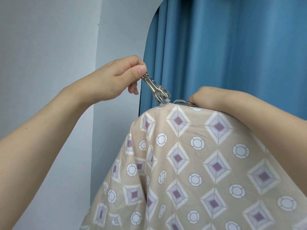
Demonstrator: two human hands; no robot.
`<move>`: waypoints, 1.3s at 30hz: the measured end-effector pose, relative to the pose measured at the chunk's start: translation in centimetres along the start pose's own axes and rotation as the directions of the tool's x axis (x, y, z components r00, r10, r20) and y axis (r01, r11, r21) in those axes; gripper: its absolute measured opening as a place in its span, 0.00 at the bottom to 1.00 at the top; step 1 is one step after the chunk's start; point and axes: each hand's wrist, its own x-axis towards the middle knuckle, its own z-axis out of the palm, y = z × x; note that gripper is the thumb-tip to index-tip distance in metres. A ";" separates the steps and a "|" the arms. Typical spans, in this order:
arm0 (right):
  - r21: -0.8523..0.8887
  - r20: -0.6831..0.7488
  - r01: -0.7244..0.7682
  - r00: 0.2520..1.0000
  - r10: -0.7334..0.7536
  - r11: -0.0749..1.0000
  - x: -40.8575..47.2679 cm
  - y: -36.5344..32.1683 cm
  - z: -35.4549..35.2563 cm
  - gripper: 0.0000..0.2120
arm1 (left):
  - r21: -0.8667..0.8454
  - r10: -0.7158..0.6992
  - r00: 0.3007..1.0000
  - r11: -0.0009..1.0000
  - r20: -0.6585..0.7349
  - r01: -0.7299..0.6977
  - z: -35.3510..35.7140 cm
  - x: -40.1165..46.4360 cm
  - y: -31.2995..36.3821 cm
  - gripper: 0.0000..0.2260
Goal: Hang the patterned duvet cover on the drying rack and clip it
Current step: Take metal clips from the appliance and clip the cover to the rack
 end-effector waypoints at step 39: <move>0.922 -0.363 0.376 0.923 0.131 -0.090 -3.1 -0.4 -1.7 0.07 | -0.163 -0.176 0.960 0.976 -0.219 0.142 3.7 -4.0 4.5 0.04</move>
